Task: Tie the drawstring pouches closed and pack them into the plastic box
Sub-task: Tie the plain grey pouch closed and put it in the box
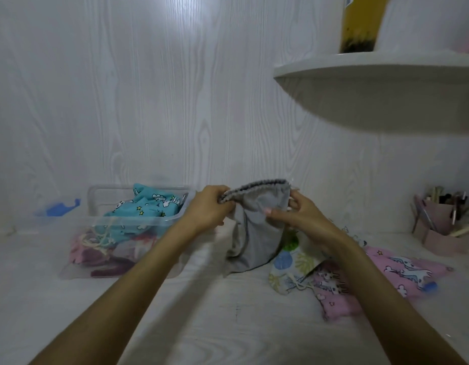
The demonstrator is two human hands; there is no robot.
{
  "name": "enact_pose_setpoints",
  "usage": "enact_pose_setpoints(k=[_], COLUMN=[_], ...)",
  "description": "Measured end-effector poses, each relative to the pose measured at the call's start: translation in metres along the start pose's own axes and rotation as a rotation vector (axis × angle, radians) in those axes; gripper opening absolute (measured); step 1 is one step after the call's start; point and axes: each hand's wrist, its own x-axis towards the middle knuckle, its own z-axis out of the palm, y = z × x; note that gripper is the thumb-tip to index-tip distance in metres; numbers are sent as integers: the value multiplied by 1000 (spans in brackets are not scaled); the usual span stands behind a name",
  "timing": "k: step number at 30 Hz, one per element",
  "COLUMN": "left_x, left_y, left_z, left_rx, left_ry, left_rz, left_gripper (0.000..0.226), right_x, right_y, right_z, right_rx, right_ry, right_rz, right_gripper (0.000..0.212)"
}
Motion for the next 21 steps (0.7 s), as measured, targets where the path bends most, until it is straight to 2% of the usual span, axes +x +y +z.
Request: enact_pose_setpoints(k=[2,5,7,9,11,13,17,19,21], left_x=[-7,-20,-32,-47,-58,-73,-107,-123,-135], left_y=[2,4,3,-2,-13,-23,-43,-50,-56], left_z=[1,5,9,12,9,7,8,8,6], left_rx=[-3,7,12,86,232,301,248,248,193], left_ry=[-56,-145,-166,-170,-169,-187,-347,-462,-503], left_rz=[20,52,45,21,16,0,-36,-32,-25], left_gripper=[12,12,14,21,30,39,50,44,39], right_x=[-7,-17,-25,-36,-45,-58,-89,-103,-114], right_y=[2,-4,-6,-3,2,10,28,35,42], right_z=[3,12,15,15,12,5,2,1,-2], right_rx=[70,-9,-96,-174,-214,-292,-415,-536,-697], right_ry=[-22,108,200,240,263,278,138,173,234], right_rz=[37,126,145,58,-21,-43,35,-19,-74], right_gripper=[54,92,83,63,34,22,22,33,51])
